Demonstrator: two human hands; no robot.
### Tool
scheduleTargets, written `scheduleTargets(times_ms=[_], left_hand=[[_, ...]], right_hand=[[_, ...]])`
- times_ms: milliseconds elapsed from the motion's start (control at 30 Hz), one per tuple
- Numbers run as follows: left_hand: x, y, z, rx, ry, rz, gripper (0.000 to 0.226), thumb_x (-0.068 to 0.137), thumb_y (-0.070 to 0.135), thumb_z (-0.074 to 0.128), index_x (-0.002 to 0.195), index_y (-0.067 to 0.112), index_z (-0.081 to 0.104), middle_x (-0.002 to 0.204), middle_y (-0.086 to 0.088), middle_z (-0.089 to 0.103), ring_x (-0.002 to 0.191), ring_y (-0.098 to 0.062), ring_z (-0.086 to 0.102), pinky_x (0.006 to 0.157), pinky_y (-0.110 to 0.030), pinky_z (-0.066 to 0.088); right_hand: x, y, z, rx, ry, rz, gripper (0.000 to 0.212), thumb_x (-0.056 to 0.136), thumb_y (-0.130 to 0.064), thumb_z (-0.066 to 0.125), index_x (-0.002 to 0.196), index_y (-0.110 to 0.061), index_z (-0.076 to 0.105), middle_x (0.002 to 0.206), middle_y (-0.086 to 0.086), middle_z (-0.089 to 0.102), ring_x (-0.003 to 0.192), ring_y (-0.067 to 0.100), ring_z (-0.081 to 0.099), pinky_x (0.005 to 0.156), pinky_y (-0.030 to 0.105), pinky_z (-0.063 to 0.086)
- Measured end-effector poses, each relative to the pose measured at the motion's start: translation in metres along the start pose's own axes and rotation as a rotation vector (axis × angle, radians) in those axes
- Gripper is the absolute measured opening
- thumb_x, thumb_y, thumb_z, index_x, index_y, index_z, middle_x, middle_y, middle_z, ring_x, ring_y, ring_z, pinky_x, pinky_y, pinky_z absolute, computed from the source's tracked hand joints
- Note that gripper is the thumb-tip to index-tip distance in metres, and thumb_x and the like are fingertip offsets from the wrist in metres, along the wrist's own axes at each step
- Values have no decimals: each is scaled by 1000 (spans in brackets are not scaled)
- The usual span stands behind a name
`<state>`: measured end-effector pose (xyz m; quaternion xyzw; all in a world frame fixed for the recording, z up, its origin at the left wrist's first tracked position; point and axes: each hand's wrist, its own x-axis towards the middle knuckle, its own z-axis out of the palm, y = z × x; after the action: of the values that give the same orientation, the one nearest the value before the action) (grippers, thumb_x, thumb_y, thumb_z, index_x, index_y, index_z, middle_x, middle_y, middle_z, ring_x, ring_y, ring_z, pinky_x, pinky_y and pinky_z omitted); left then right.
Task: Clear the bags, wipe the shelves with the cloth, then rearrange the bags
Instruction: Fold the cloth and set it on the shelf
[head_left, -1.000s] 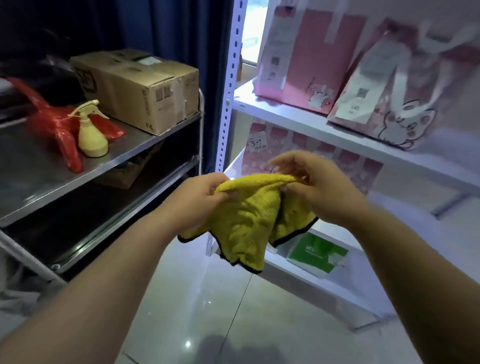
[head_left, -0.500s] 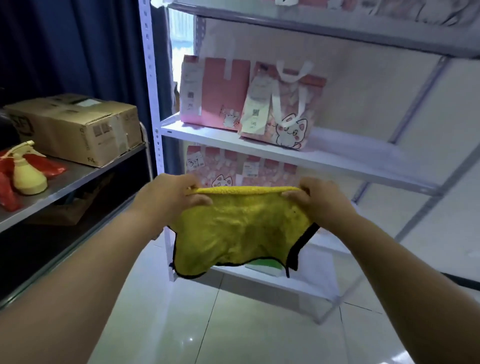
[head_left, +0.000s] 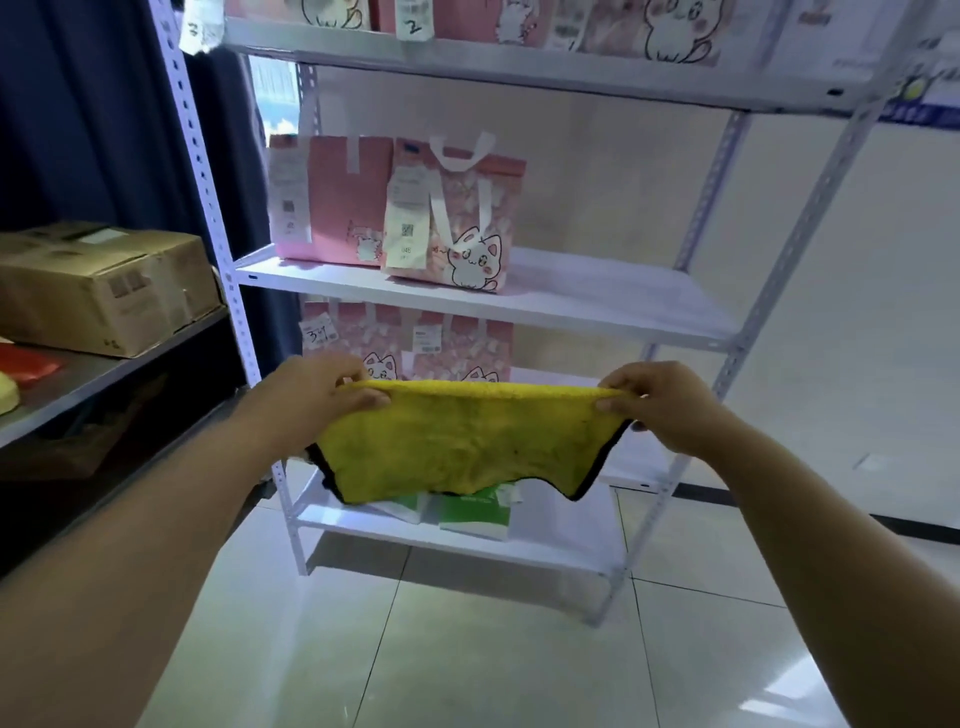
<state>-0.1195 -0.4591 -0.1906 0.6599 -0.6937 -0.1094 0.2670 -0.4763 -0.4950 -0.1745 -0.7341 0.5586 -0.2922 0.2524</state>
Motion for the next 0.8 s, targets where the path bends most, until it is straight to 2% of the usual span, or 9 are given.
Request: scheduleTargets(times_ms=[67,200,267,400,467,533,600,700,800], left_hand=[[2,11,0,2,16,-22,31,75,54,67,66,25,59,66,4,54,63,-11,51,51,-26,33],[5,28,7,-79,-10,-62,36,76,47,70,64,14,62,61,1,53,55,-11,48,48,-24,31],[7,35,15,-126,-51,-81,37,78,42,71,67,6,63,61,-3,55,50,-11,46,46,-22,32],[16,49,33,-206,-126,-111,37,80,36,70,72,1,64,56,-2,52,44,-8,43,47,-22,31],[22,58,39,-258,-158,-124,33,80,34,70,75,2,66,64,-7,60,52,-13,51,52,-23,37],[27,69,42,-393,-201,-164,24,79,27,72,77,4,67,64,-8,63,51,-17,58,50,-24,45],[33,79,45,-580,-237,-209,17,80,17,71,77,2,65,58,-9,62,45,-19,62,45,-25,49],[41,90,43,-791,-244,-240,12,80,7,68,72,1,61,57,-13,65,48,-25,65,47,-30,53],[49,93,41,-859,-214,-260,13,80,4,68,75,4,56,54,-11,64,46,-21,64,48,-32,55]], right_hand=[[-2,6,-3,20,59,46,4,82,-16,72,80,-17,68,65,2,61,58,15,56,59,27,51],[-1,10,1,-78,133,108,11,84,-20,69,82,-10,68,67,0,59,61,13,53,57,25,42],[0,8,6,-100,156,152,13,84,-20,69,76,-11,68,68,0,60,64,15,54,61,27,42],[3,-4,21,-8,144,184,22,82,-18,69,75,3,68,60,6,58,54,17,52,54,30,45],[6,-17,28,45,113,169,20,81,-18,71,76,1,69,58,5,56,48,15,49,47,25,42],[12,-31,33,91,79,134,21,80,-19,72,77,2,69,59,7,54,48,15,46,45,24,40],[18,-45,38,139,44,100,17,80,-18,72,81,-1,70,63,8,58,52,17,50,52,30,47],[26,-62,46,169,-17,40,10,80,-13,72,87,-7,70,72,5,64,61,16,57,63,33,54],[31,-73,49,171,-49,-18,12,80,-6,69,81,-18,70,74,3,68,65,16,61,65,31,56]])
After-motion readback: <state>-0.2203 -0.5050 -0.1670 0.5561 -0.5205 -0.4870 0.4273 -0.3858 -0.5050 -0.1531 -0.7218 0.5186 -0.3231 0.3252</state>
